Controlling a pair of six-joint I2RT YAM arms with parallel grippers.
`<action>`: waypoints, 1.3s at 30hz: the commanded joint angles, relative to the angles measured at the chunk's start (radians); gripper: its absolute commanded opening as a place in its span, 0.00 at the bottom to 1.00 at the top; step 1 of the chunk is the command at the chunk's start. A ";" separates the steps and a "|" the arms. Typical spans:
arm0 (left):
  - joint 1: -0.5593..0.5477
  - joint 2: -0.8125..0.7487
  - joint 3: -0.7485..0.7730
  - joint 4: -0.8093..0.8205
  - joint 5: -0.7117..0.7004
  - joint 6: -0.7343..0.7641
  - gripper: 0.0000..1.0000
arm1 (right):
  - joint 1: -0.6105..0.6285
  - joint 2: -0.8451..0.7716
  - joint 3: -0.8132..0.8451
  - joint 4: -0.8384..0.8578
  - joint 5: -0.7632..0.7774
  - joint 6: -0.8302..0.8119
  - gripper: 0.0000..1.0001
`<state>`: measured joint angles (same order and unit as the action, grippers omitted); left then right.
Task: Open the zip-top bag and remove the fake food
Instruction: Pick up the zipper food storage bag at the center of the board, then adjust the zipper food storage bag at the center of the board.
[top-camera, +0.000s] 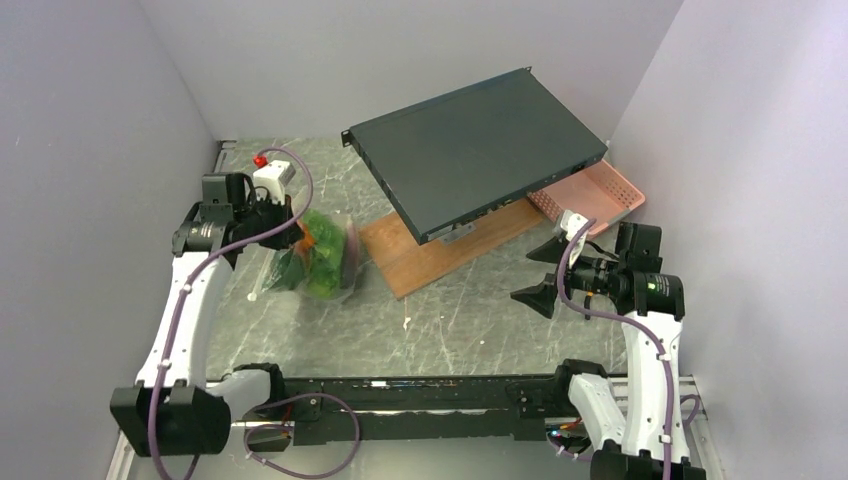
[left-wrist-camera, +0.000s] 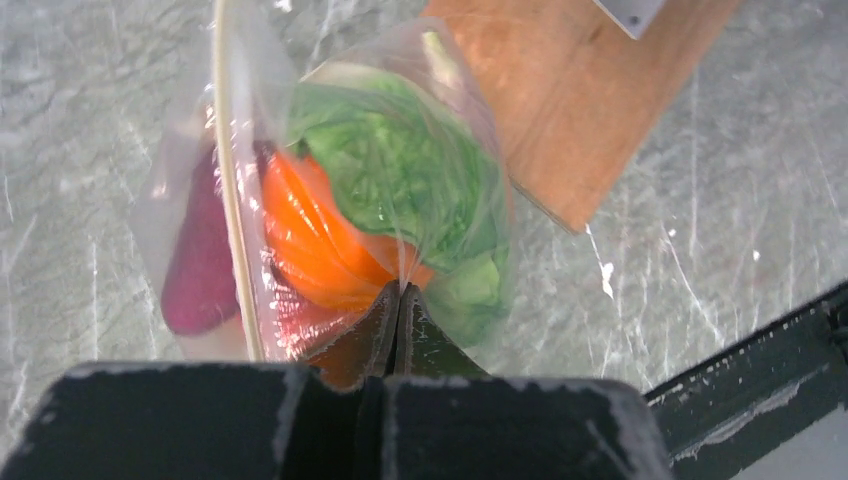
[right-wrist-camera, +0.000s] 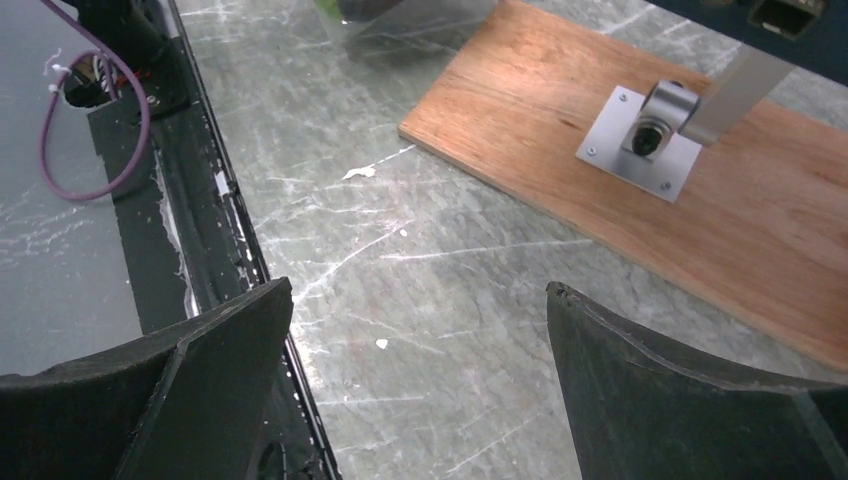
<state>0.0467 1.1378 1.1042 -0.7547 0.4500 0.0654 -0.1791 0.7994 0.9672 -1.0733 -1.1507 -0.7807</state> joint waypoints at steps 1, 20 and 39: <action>-0.062 -0.090 0.077 -0.063 0.068 0.063 0.00 | 0.013 0.000 0.011 -0.005 -0.118 -0.082 1.00; -0.591 -0.174 -0.106 0.114 0.156 -0.193 0.00 | 0.265 0.010 -0.095 0.277 -0.224 0.015 0.99; -1.116 0.022 -0.002 0.338 -0.261 0.012 0.00 | 0.291 -0.010 -0.303 0.778 -0.150 0.618 1.00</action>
<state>-1.0267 1.1469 1.0271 -0.5152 0.2737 -0.0330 0.1120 0.8093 0.6933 -0.4301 -1.3231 -0.2653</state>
